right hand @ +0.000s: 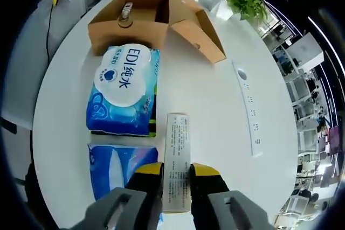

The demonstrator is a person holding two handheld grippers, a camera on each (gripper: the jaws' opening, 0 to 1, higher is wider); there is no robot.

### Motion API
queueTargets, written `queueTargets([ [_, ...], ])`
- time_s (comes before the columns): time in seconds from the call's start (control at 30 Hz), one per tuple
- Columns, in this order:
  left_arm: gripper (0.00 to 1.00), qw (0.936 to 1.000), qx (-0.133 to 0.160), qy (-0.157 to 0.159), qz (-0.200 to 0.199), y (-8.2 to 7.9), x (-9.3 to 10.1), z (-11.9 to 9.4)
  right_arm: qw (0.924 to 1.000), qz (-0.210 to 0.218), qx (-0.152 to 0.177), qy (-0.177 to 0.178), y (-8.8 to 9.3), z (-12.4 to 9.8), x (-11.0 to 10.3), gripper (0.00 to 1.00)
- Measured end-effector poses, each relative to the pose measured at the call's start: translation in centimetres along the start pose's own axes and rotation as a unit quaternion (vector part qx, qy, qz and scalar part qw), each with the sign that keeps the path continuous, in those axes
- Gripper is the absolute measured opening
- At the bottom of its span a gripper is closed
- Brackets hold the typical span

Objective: Operate the shoe box by opening the lid, removing the specified soft item, and placing it in the target area until the item is outside and the box remains undamaged.

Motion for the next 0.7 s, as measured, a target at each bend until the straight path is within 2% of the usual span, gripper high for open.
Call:
queueTargets([
  [0.4,0.94,1.0,-0.002,-0.001,-0.001,0.1,0.0,0.0,0.9998,-0.008,-0.02,-0.005,1.5,0.2,-0.2,0.14],
  [0.7,0.94,1.0,-0.003,-0.001,-0.002,0.1,0.0,0.0,0.9988,-0.029,-0.039,-0.01,2.4,0.4,-0.5,0.15],
])
Point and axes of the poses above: the point that each gripper's makers call its tool centre point, and the gripper's own axes: z roughly forward along the fingers, x roughly to its right, y roughly out of its underside, the point moved 4 cm from there along -z, roughly backward along the fingers, and after that the axes turned 15 degrees about -z, right-handed, at the moved point
